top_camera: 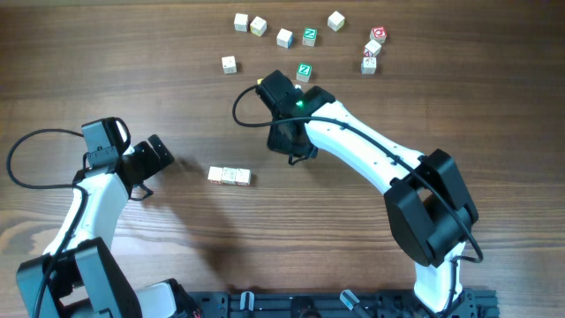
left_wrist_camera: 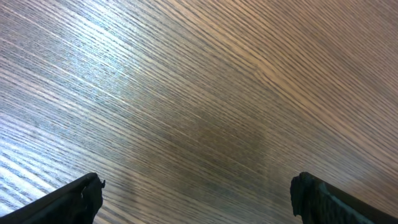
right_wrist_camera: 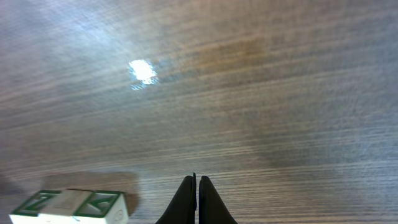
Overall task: Form a horizontal line
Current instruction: 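Lift the right gripper up and away from the row, then move the left gripper to the row's left end, then squeeze the row between left and right grippers from both ends, then raise both grippers away from the row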
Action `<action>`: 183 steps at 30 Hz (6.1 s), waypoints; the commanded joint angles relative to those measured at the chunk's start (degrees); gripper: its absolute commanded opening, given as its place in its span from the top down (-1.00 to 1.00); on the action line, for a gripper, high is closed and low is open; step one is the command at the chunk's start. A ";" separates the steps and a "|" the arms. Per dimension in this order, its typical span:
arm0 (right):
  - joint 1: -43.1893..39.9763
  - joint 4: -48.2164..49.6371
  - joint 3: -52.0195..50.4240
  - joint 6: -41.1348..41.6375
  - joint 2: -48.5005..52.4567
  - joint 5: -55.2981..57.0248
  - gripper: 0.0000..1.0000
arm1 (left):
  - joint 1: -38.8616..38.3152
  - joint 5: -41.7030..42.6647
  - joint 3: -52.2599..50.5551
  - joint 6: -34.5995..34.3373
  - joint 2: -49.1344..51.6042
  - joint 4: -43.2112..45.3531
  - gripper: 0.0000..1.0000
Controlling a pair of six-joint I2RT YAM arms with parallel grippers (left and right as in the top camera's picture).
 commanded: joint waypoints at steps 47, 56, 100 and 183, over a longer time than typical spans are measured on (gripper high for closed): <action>6.21 12.96 -9.81 -0.22 0.94 -8.28 0.91 | -7.28 20.26 -0.24 32.46 12.33 -3.06 0.92; 6.21 15.19 -9.81 -0.20 2.84 -10.99 0.91 | -7.28 22.62 -0.24 32.26 12.33 -3.74 0.92; 7.10 19.56 -9.81 -4.70 4.92 -16.13 0.91 | -7.32 26.88 -0.24 32.06 12.31 -7.89 0.92; 3.17 2.14 -9.79 3.02 -12.68 13.60 0.91 | -7.26 13.81 1.25 18.64 -38.73 -10.60 0.92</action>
